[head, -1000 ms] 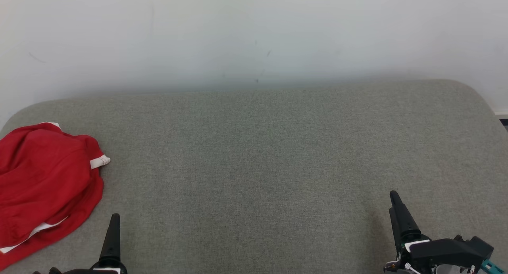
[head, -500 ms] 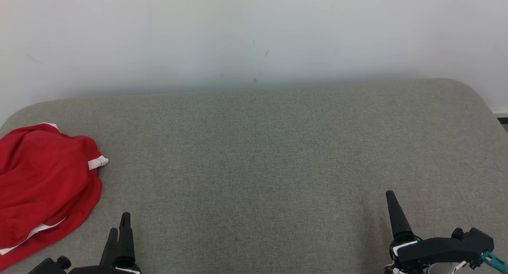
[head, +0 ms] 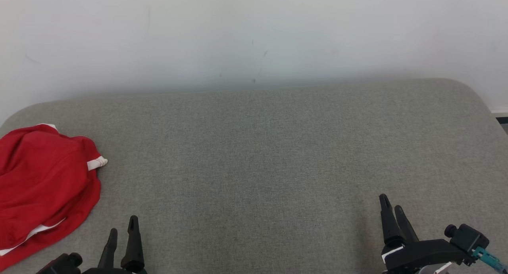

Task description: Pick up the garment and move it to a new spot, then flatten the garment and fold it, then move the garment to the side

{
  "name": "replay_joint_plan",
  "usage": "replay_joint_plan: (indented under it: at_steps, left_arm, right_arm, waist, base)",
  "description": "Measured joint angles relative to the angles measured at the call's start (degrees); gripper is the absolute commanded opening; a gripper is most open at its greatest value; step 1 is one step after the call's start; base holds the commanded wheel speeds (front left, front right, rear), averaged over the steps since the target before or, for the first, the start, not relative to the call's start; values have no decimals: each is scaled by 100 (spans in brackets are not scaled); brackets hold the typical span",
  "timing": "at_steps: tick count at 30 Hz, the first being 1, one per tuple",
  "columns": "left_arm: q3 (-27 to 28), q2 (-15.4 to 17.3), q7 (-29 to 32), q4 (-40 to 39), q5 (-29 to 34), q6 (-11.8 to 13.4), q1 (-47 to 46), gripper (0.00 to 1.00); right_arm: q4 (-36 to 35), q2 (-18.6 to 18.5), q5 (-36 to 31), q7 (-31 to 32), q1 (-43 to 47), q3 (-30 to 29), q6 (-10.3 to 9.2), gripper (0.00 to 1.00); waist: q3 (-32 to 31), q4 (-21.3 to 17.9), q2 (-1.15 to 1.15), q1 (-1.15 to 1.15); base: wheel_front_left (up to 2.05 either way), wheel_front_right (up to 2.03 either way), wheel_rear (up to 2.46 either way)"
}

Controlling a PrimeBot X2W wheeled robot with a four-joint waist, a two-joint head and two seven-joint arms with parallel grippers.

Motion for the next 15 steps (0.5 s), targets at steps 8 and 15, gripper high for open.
replay_joint_plan:
  at_steps: [8,15]
  left_arm:
    - [-33,12,-108,29,512,99,1,100]
    - [-123,73,-246,51,1104,145,28,100]
  right_arm:
    - [15,13,-575,-111,-3,26,0,100]
    - [85,48,-1194,-252,-31,31,0,100]
  waist:
    - [7,11,0,0]
    - [10,-7,0,0]
  base:
    - [0,0,0]
    - [0,0,0]
